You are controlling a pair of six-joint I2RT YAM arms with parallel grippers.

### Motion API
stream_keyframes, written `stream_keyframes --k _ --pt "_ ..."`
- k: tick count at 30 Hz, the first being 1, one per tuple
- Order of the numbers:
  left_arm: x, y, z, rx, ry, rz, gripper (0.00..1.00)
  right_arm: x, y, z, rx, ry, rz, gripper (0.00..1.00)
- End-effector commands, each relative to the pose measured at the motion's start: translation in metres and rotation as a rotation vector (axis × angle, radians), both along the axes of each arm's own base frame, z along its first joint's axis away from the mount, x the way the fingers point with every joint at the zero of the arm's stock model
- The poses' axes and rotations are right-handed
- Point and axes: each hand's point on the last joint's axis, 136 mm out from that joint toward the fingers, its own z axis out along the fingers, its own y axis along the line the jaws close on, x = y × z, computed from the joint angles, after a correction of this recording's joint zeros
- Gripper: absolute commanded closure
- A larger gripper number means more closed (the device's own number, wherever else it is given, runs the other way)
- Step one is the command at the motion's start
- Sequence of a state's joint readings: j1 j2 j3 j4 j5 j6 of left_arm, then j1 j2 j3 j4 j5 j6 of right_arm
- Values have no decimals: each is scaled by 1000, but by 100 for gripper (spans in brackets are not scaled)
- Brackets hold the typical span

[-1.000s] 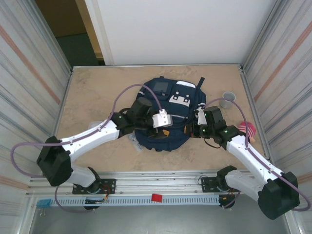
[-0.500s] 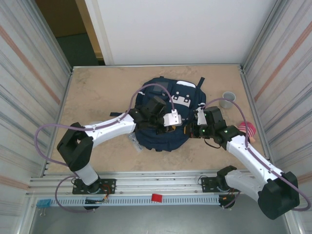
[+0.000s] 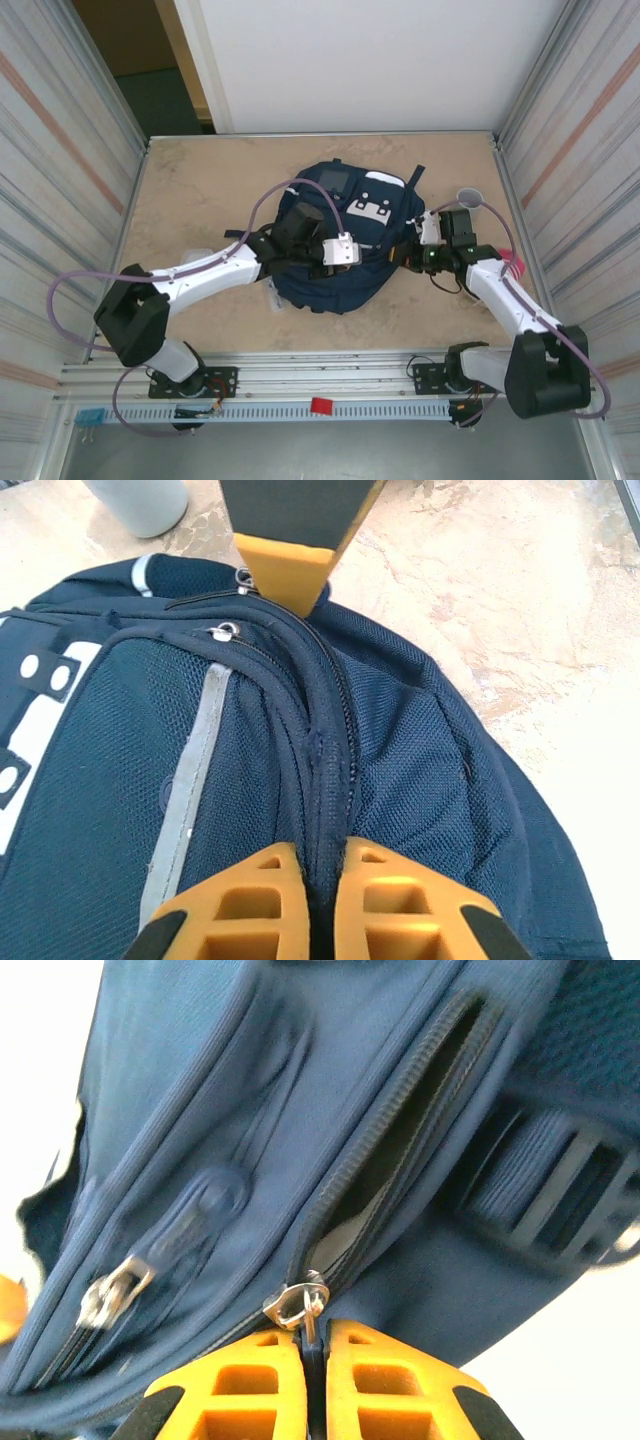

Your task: Pack the student bag

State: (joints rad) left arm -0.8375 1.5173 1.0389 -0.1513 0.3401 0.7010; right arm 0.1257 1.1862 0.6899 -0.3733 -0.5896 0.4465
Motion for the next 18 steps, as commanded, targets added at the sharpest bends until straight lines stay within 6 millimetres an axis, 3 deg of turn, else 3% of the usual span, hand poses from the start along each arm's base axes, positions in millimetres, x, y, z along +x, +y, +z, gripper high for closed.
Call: stream_keyframes --k 1,8,14,18 --pt "-8 31 4 41 27 21 100 44 -61 -4 -147 -46 -216 100" --pt "0 38 10 28 10 72 100 70 -87 -4 -192 -25 -271 100" --pt "-1 39 11 13 22 74 100 64 -104 -11 -261 8 -312 100" --pt "-3 38 10 1 37 70 100 61 -106 -16 -262 25 -313 100"
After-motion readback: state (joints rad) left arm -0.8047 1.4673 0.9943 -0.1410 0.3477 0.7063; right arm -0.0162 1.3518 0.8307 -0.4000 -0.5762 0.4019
